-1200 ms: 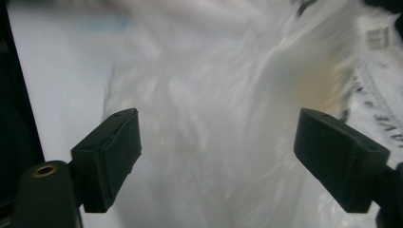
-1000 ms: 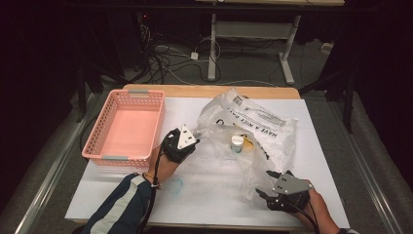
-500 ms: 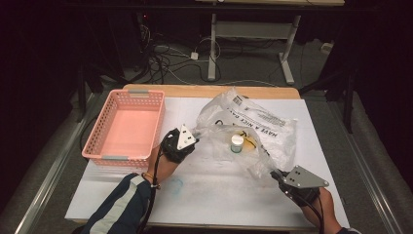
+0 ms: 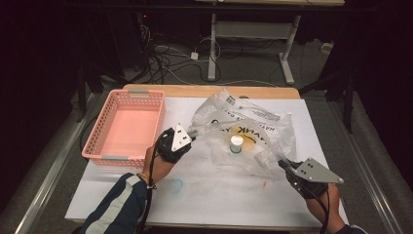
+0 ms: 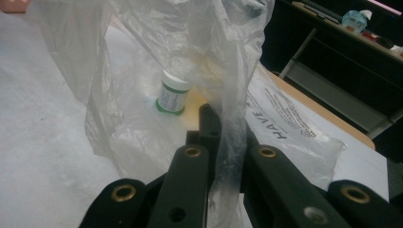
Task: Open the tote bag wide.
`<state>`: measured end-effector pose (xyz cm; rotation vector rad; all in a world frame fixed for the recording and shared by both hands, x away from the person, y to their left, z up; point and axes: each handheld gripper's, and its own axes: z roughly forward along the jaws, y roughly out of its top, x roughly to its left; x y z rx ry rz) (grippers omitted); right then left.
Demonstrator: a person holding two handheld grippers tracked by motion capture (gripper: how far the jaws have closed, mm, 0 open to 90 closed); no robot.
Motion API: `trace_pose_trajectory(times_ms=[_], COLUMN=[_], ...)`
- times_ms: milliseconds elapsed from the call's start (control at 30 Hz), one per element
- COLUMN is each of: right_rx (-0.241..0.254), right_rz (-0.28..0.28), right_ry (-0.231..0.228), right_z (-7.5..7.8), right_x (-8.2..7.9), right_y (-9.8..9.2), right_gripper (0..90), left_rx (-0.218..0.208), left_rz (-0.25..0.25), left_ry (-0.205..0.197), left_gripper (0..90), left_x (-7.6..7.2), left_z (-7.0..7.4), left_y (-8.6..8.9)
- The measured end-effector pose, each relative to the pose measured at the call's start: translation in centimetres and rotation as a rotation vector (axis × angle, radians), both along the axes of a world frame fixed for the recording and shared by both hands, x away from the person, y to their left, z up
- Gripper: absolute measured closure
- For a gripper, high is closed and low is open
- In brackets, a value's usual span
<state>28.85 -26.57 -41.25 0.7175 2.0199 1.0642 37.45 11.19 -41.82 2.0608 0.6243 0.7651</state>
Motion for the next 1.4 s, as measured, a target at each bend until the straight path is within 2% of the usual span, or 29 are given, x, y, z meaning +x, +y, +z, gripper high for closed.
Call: trace_pose_trajectory(times_ms=[400, 933, 1200, 1400], right_rx=[0.014, 0.042, 0.046, 0.051], right_rz=[-0.003, -0.048, -0.052, -0.058], right_ry=[-0.015, -0.062, -0.074, -0.099], right_z=[0.4, 1.4, 1.8, 2.3], right_x=[0.7, 1.7, 1.9, 1.9], right_y=[0.0, -0.7, -0.7, -1.0], right_gripper=[89.9, 90.0, 90.0, 90.0], left_rx=[0.005, -0.013, -0.017, -0.024], left_rz=[-0.010, -0.027, -0.026, -0.025], left_ry=[-0.003, -0.005, -0.013, -0.022], left_gripper=[85.3, 85.3, 85.3, 85.4], left_x=[-1.0, -0.9, -1.2, -1.3], left_z=[0.4, 0.6, 0.9, 1.2], left_y=[0.7, 0.8, 0.8, 0.9])
